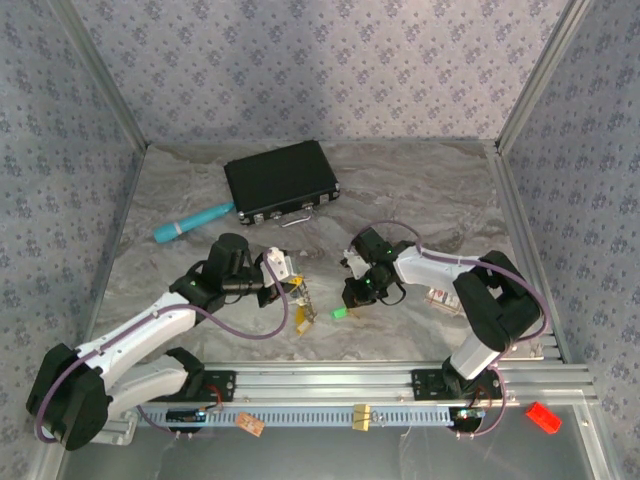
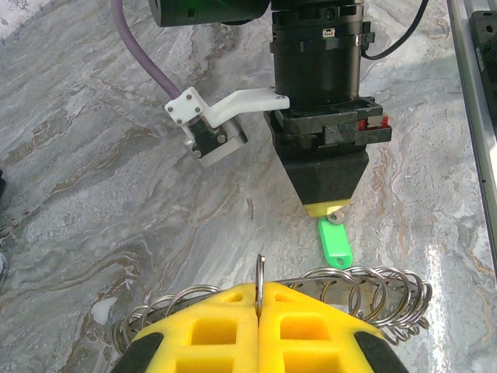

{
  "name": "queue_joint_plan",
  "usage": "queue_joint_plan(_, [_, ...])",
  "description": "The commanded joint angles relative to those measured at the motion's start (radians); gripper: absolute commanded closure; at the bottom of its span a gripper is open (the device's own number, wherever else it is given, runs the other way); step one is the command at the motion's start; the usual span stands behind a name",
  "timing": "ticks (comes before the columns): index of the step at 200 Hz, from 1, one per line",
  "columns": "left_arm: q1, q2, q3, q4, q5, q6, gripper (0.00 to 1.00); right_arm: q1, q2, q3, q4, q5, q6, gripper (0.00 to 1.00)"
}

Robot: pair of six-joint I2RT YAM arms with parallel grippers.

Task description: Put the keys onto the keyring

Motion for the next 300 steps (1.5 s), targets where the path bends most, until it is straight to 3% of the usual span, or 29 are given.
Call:
queue_joint_plan(1, [-0.008, -0.002, 0.027, 0.035, 0.008, -0.005, 1.0, -0.002, 0.016, 0.023, -0.035, -0.005, 0.001, 0.87])
queue_joint_plan(133, [-0.009, -0.008, 0.028, 0.025, 0.002, -0.002, 1.0, 0.005, 0.038, 0.037, -0.059, -0.001, -0.015, 0.85])
queue_joint_plan(209, [-0.008, -0.013, 0.032, 0.017, -0.006, -0.008, 1.0, 0.004, 0.013, 0.037, -0.063, 0.003, -0.013, 1.0])
queue_joint_plan(245, [-0.009, -0.02, 0.035, 0.015, -0.037, -0.05, 1.0, 0.011, -0.071, 0.029, -0.061, 0.022, -0.025, 1.0])
queue_joint_plan(300, [-0.014, -0.036, 0.027, 0.016, -0.087, -0.234, 1.0, 0.055, -0.31, -0.031, 0.026, 0.097, -0.106, 1.0])
